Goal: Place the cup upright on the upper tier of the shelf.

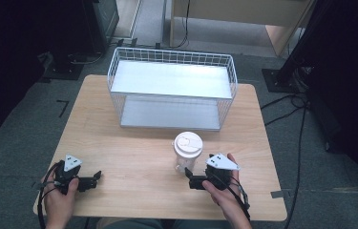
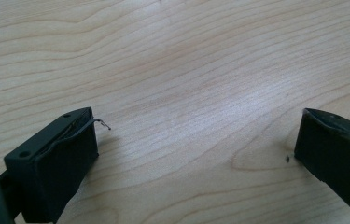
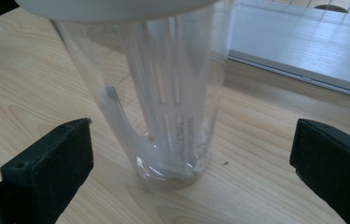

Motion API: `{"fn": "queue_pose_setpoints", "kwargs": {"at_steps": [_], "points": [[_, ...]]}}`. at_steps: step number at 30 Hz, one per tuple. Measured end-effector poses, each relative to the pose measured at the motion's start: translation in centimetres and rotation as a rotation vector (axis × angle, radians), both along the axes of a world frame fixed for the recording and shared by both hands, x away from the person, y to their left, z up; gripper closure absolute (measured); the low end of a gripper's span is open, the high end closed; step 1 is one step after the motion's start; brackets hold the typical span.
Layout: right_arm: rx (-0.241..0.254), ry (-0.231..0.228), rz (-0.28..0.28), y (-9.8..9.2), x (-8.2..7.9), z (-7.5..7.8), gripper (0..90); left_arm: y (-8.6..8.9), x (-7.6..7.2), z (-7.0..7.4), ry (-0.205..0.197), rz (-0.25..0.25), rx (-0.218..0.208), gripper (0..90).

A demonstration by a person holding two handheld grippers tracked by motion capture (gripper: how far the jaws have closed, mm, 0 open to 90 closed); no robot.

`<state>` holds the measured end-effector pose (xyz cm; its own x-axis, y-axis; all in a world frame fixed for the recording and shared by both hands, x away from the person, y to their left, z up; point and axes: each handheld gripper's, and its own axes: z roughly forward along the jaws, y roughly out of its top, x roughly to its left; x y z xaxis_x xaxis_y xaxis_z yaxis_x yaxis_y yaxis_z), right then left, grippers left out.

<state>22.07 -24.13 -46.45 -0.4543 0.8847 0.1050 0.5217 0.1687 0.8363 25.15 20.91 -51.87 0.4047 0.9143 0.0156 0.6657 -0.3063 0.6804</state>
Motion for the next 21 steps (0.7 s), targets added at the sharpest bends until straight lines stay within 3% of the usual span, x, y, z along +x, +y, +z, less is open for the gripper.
{"fn": "queue_pose_setpoints", "kwargs": {"at_steps": [13,21], "points": [[0.023,-0.038,-0.01,2.3,0.7,0.1,0.0,0.0,0.0,0.0,0.0,0.0,0.0,0.0],[0.068,-0.11,-0.067,3.3,0.9,0.2,1.9,0.0,0.0,0.0,0.0,0.0,-0.001,0.0]]}}
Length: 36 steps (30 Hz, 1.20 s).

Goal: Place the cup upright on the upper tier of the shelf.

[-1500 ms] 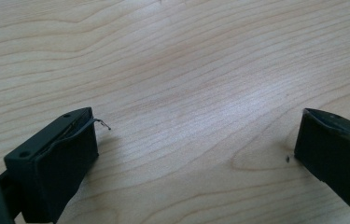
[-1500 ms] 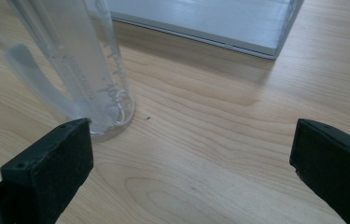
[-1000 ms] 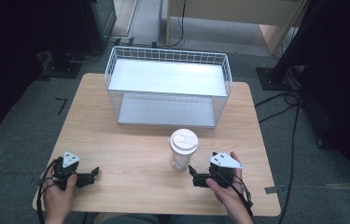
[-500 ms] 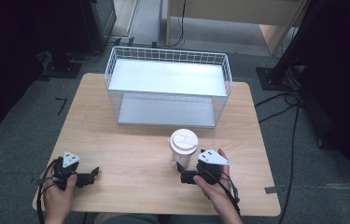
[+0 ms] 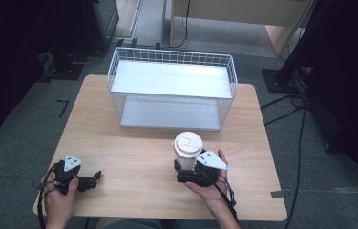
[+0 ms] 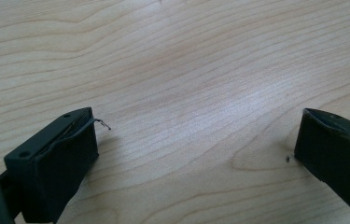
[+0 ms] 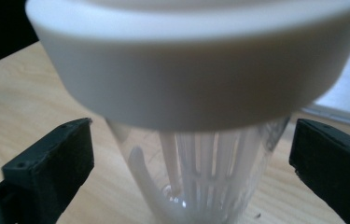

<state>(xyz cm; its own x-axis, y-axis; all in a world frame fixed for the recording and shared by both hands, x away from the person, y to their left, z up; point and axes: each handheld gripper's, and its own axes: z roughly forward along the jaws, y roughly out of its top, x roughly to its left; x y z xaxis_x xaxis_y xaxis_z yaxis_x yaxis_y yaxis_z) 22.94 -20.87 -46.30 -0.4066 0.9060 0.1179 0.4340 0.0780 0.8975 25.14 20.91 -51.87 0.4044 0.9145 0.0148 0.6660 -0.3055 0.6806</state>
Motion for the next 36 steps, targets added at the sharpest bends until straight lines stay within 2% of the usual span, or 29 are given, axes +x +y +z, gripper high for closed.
{"fn": "queue_pose_setpoints", "kwargs": {"at_steps": [1,2,3,4,5,8,11,17,20,24,27,29,33,36], "points": [[0.008,-0.013,-0.011,0.1,0.1,0.0,3.4,0.0,0.0,0.0,0.0,0.0,0.0,0.0],[0.022,-0.046,-0.042,0.3,0.1,0.1,8.7,0.0,0.0,0.0,0.0,0.0,0.0,0.0],[0.022,-0.046,-0.042,0.3,0.1,0.1,8.7,0.0,0.0,0.0,0.0,0.0,0.0,0.0],[0.036,-0.074,-0.057,0.5,0.2,0.2,9.9,0.0,0.0,0.0,0.0,0.0,0.0,0.0],[0.036,-0.074,-0.057,0.5,0.2,0.2,9.9,0.0,0.0,0.0,0.0,0.0,0.0,0.0],[0.043,-0.122,-0.081,0.9,0.0,0.3,13.8,0.0,0.0,0.0,0.0,0.0,0.0,0.0],[0.039,-0.153,-0.098,1.4,-0.1,0.3,13.9,0.0,0.0,0.0,0.0,0.0,0.0,0.0],[0.058,-0.188,-0.131,1.7,0.0,-0.1,13.9,0.0,0.0,0.0,0.0,0.0,0.0,0.0],[0.05,-0.238,-0.153,2.2,0.1,-0.4,14.1,0.0,0.0,0.0,0.0,0.0,0.0,0.0],[0.048,-0.259,-0.162,2.5,0.3,-0.4,14.7,0.0,0.0,0.0,0.0,0.0,0.0,0.0],[0.049,-0.282,-0.191,2.7,0.4,-0.4,14.5,0.0,0.0,0.0,0.0,0.0,0.0,0.0],[0.056,-0.285,-0.178,2.8,0.6,-0.4,14.5,0.0,0.0,0.0,0.0,0.0,0.0,0.0],[0.05,-0.298,-0.187,3.0,0.8,0.0,14.8,0.0,0.0,0.0,0.0,0.0,0.0,0.0],[0.04,-0.321,-0.187,3.3,0.8,0.5,14.8,0.0,0.0,0.0,0.0,0.0,0.0,0.0]]}}
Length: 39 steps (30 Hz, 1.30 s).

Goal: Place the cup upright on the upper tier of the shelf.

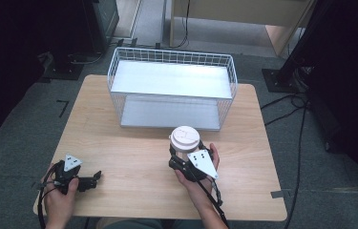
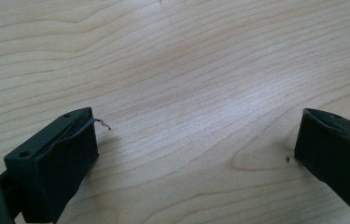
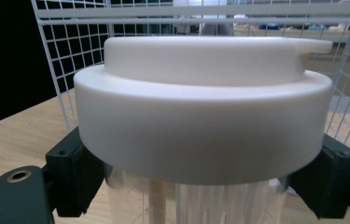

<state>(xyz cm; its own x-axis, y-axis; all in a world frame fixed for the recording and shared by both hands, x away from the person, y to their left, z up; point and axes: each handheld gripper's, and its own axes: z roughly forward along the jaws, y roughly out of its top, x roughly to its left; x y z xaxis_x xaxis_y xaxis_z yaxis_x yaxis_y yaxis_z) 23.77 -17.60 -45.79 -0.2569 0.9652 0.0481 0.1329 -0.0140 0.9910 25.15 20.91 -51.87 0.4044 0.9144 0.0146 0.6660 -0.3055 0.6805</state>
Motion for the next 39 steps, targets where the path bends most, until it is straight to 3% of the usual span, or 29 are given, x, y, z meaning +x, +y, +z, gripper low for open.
{"fn": "queue_pose_setpoints", "kwargs": {"at_steps": [10,23,29,39], "points": [[0.0,-0.05,-0.003,0.5,0.3,2.2,14.9,0.0,0.0,0.0,0.0,0.0,0.001,0.0],[0.012,-0.115,0.0,0.3,1.5,6.4,14.9,0.0,0.0,0.0,-0.001,0.0,0.001,0.0],[0.03,-0.146,-0.006,0.5,2.8,9.0,14.9,0.0,0.0,0.0,-0.001,0.0,0.001,0.0],[0.064,-0.174,-0.022,0.6,4.4,11.9,14.9,0.0,0.0,0.0,-0.001,0.0,0.001,0.0]]}}
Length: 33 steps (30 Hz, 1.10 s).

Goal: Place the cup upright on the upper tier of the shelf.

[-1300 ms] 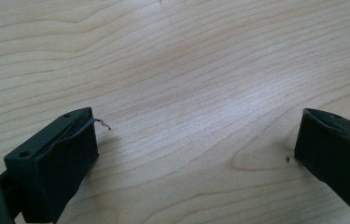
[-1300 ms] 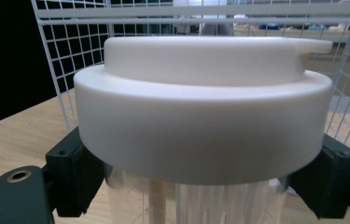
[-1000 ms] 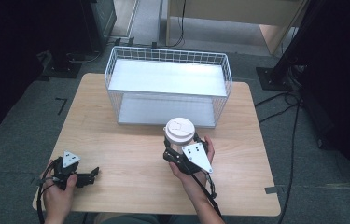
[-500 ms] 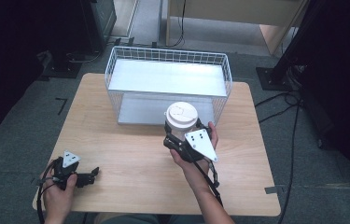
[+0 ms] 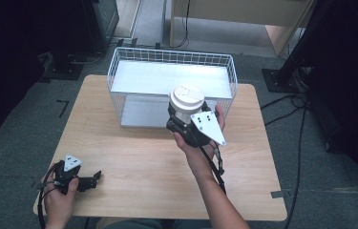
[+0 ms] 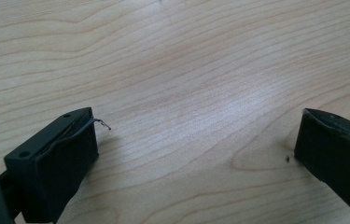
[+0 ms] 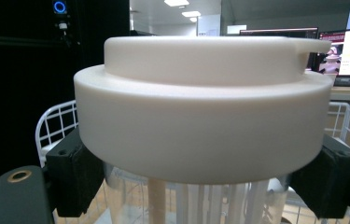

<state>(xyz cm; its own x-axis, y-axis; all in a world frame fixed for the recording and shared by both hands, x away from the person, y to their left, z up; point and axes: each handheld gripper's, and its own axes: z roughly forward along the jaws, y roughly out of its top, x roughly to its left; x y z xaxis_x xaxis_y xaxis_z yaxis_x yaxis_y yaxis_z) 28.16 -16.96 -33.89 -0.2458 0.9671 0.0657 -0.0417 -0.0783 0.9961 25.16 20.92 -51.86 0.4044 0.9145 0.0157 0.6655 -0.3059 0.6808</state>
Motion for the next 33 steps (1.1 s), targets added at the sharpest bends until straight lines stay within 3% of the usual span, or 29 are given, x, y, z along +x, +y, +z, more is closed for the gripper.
{"fn": "queue_pose_setpoints", "kwargs": {"at_steps": [24,33], "points": [[-0.019,-0.047,-0.004,2.1,3.5,4.7,14.9,0.0,0.0,0.0,0.001,-0.001,0.001,0.0],[-0.031,-0.042,-0.022,3.8,6.5,6.0,14.9,0.0,0.0,0.0,0.001,-0.001,0.002,0.0]]}}
